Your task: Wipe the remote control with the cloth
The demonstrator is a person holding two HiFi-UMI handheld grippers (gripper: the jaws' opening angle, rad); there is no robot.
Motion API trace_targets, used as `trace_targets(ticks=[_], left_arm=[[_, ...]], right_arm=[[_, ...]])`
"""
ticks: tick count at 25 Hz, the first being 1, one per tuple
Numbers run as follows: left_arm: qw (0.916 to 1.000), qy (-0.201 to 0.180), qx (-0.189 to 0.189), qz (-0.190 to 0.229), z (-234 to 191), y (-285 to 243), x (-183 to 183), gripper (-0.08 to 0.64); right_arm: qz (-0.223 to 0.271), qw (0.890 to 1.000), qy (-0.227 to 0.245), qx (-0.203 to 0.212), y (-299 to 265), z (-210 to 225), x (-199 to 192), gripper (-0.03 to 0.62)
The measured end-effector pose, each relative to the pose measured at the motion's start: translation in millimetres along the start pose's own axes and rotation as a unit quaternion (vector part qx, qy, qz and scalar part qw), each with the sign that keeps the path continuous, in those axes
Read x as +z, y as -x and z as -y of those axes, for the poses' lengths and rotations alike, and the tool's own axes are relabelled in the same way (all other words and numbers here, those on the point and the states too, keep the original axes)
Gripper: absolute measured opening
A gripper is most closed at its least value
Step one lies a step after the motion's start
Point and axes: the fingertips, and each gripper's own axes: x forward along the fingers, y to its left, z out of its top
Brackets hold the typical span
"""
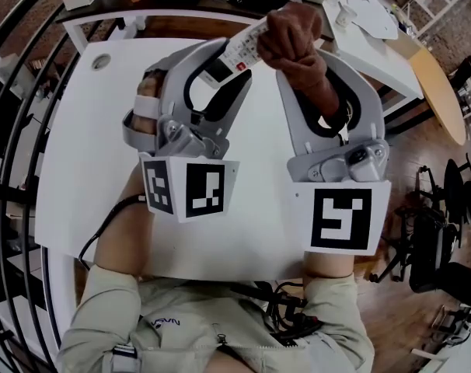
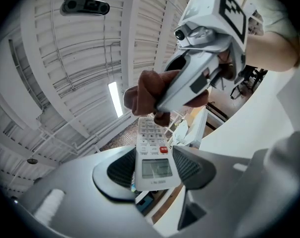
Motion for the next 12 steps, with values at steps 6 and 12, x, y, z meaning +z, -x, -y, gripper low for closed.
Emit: trace_targets(ticks=[6,12], left_arm=[[0.9996,-0.026,0.0,0.009,10,2,11,0.244],[0.9984,-0.055,0.002,0.008,15,2,14,0.244]], right_arm=[[-0.028,0.995,0.004,-0.093,2,35,-22,0.117],[-0.045,0.998,0.02,-0.041,-9,13,-25,0.117]])
